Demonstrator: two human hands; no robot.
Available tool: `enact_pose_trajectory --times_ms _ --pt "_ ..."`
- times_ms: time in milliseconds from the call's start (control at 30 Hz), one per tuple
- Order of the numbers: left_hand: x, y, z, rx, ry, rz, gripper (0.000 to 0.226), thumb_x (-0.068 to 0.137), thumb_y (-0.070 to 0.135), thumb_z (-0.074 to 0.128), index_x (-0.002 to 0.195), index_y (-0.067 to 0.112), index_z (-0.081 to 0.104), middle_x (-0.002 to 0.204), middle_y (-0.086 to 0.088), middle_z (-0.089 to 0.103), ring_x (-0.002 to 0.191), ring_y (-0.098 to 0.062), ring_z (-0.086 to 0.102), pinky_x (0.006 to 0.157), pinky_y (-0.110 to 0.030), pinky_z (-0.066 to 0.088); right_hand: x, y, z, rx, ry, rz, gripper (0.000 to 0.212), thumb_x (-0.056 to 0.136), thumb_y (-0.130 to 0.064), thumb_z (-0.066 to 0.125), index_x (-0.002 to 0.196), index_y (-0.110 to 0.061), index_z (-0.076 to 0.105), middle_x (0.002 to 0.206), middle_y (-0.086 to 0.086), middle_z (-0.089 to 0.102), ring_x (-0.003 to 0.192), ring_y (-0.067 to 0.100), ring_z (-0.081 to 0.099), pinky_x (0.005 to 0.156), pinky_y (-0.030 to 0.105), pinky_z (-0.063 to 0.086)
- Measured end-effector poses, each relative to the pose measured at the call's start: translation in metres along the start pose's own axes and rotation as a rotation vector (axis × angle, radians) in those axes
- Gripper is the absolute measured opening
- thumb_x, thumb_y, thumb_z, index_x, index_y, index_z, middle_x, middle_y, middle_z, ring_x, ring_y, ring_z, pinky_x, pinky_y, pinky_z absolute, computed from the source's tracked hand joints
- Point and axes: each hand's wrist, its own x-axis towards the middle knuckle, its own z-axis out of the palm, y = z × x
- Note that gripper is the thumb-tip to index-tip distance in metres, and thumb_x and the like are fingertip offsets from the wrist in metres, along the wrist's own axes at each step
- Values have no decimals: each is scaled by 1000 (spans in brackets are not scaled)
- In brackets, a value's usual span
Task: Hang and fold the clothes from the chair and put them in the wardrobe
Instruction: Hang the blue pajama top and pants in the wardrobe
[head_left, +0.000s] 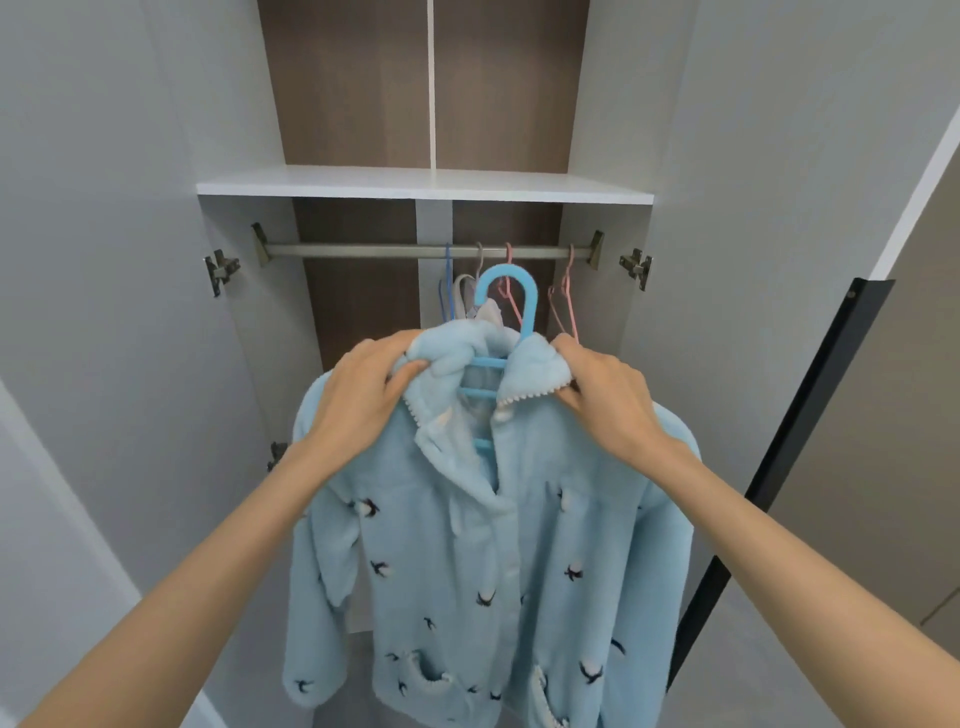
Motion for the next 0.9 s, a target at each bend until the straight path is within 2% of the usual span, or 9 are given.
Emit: enact_pose_trajectory --times_ms 200,367,433,500,600,667,767,833,900 --pt "16 -6 -18 -257 232 -305 23 95 18 52 115 24 62 109 13 62 104 -12 58 90 -33 48 -7 23 -10 -2 32 90 15 91 -18 58 98 -10 47 60 -12 39 58 24 39 49 31 25" --pt "41 13 -9 -195 -40 -210 26 96 27 52 119 22 61 114 12 60 104 -8 54 95 -29 41 -15 16 -9 83 -16 -2 16 88 -16 62 95 -12 48 56 -16 38 54 18 35 54 32 31" --pt "52 12 -3 -158 -169 -263 26 98 33 47 112 20 65 109 9 63 102 -13 57 91 -31 42 -19 12 -9 83 -27 -46 15 88 -15 61 94 -14 48 59 -17 39 55 15 36 54 31 32" --pt "56 5 2 -98 -296 -310 42 99 45 36 104 18 67 104 1 66 100 -21 59 90 -37 45 -23 13 -9 86 -15 -35 15 88 -14 60 91 -18 45 60 -18 40 53 10 38 52 29 32" --pt "46 -5 8 3 -152 -235 60 86 64 21 113 30 63 118 2 59 117 -23 47 102 -41 34 -28 24 -7 96 16 52 18 87 -12 58 89 -21 43 57 -15 40 52 10 38 51 28 30" --pt "35 3 6 1 3 -172 55 85 65 28 122 35 56 124 3 48 123 -21 35 100 -36 29 -29 30 -5 94 47 112 22 86 -11 58 88 -23 40 56 -13 40 51 12 37 51 31 30" --pt "19 19 11 154 -102 -54 51 89 63 43 133 36 47 130 4 39 122 -21 30 103 -41 31 -25 34 -6 107 63 159 22 85 -9 58 89 -23 40 55 -12 40 51 13 37 54 32 33" --pt "16 25 20 256 -196 -8 61 90 63 43 144 38 31 146 2 30 136 -25 23 113 -53 18 -21 32 -8 137 55 144 20 85 -8 57 90 -21 42 56 -11 42 53 13 38 55 33 33" --pt "22 32 25 299 -164 128 53 93 56 40 142 39 35 149 0 32 141 -26 23 113 -63 5 -18 26 -9 177 35 95 18 85 -9 56 91 -22 44 60 -11 45 57 14 38 55 32 33"
